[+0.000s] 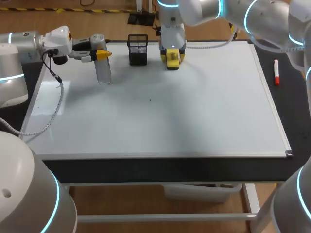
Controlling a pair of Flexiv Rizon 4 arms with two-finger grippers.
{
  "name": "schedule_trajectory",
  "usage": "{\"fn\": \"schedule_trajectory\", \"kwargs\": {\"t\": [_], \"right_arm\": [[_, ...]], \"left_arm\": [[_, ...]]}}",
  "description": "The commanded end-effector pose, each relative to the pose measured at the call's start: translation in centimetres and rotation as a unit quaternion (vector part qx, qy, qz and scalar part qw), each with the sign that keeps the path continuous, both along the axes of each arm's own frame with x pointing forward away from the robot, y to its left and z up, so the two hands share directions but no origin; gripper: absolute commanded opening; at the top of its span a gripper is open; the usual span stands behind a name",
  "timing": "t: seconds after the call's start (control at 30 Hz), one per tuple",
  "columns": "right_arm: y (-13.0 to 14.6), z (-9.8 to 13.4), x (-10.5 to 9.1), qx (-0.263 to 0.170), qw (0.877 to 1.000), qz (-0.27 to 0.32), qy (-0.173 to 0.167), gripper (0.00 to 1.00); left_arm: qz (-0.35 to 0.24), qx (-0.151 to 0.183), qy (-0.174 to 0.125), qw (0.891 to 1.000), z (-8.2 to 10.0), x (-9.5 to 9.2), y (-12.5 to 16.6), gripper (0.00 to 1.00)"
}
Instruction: Pick up the inspection probe, press it on each red-marked spot on the whiteboard one by one, put down the probe, pick up the eraser, and wipe off all the red marks.
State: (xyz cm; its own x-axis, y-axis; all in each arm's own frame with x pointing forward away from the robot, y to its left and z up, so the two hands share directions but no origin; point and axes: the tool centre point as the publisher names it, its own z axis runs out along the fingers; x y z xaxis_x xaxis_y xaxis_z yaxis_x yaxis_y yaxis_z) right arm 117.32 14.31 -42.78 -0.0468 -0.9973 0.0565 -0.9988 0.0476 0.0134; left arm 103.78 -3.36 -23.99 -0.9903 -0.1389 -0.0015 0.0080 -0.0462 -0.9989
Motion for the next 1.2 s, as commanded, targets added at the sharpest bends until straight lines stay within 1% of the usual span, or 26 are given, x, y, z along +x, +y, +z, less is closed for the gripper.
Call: {"fn": "schedule_trajectory", "kwargs": {"t": [0.03,0.2,0.4,0.5,0.63,0.73,0.8,0.87,1.0,1.1,1.2], "right_arm": [[-0.2,0.3,0.2,-0.004,1.0,-0.004,0.0,1.0],[-0.9,1.0,0.1,0.006,1.0,-0.028,-0.006,1.0],[-2.3,2.2,0.3,0.034,0.997,-0.073,-0.006,1.0],[-2.9,2.6,0.4,0.043,0.994,-0.102,0.0,1.0],[-3.8,3.6,0.4,0.066,0.988,-0.141,0.001,1.0],[-4.4,4.5,0.6,0.087,0.981,-0.175,0.005,1.0],[-4.9,5.2,0.6,0.107,0.973,-0.205,0.009,1.0],[-5.3,5.9,0.6,0.125,0.968,-0.217,0.011,1.0],[-6.0,6.8,0.6,0.158,0.956,-0.246,0.028,1.0],[-6.5,7.4,0.7,0.179,0.944,-0.273,0.049,1.0],[-6.9,7.9,0.7,0.201,0.935,-0.287,0.058,1.0]], "left_arm": [[0.0,0.0,0.0,1.0,0.1,0.0,0.0,0.0],[0.0,0.0,0.0,1.0,0.1,0.0,0.0,0.0],[0.0,0.0,0.0,1.0,0.1,0.0,0.0,0.0],[0.0,0.0,0.0,1.0,0.1,0.0,0.0,0.0],[0.0,0.0,0.0,1.0,0.1,0.0,0.0,0.0],[0.0,0.0,0.0,1.0,0.1,0.0,0.0,0.0],[0.0,0.0,0.0,1.0,0.1,0.0,0.0,0.0],[0.0,0.0,0.0,1.0,0.1,0.0,0.0,0.0],[0.0,0.0,0.0,1.0,0.1,0.0,0.0,0.0],[0.0,0.0,0.0,1.0,0.1,0.0,0.0,0.0],[0.0,0.0,0.0,1.0,0.1,0.0,0.0,0.0]]}}
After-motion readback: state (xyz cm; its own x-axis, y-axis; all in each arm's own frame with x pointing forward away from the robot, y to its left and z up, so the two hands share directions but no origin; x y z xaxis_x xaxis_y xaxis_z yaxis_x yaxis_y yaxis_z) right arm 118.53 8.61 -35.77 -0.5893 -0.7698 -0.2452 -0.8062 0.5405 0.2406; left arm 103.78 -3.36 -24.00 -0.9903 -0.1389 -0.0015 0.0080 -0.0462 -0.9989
